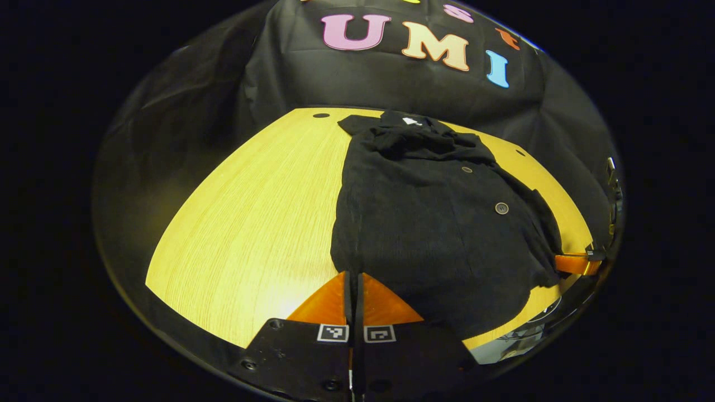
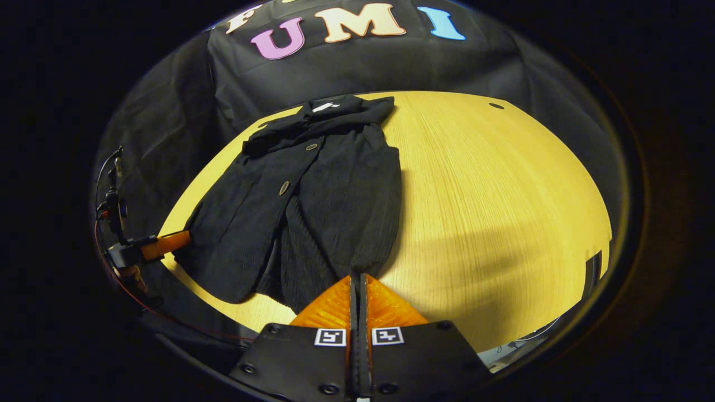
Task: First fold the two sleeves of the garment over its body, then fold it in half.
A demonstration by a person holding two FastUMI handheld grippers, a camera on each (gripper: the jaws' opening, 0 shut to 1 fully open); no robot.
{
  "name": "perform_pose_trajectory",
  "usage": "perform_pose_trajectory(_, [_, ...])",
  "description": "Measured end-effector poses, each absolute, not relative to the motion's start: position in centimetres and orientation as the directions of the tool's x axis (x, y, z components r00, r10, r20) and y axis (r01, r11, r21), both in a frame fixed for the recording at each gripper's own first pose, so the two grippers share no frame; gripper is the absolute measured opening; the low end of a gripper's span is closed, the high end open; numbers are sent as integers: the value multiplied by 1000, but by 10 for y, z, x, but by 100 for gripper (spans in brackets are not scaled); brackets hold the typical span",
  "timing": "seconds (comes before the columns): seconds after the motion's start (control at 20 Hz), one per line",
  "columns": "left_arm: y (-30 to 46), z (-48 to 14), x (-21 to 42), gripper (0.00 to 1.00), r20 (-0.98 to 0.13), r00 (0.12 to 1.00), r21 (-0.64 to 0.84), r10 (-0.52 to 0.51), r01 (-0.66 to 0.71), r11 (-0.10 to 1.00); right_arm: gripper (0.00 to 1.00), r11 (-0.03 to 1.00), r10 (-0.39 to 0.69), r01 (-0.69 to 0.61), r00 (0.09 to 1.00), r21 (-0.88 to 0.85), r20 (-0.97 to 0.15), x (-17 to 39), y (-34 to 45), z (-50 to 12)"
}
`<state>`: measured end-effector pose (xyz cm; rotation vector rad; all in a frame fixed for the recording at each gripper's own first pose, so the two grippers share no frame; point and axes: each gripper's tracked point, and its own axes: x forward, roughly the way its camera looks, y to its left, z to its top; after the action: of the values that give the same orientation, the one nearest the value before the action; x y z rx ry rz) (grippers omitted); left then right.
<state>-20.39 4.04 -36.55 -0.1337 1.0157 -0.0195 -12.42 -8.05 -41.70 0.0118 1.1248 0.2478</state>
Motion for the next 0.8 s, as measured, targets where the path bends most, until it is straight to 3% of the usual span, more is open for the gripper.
perform_pose_trajectory(0.45, [36,-353,-213,0,-868,494,-121,-49,-114,986,3,946,285,-264,409,187,-867,-123,-85,-396])
perform_pose_trajectory(0.8, [39,-307,-174,0,-814,580,-158,-29,-172,972,2,928,357,-285,496,240,-792,-85,-78,-339])
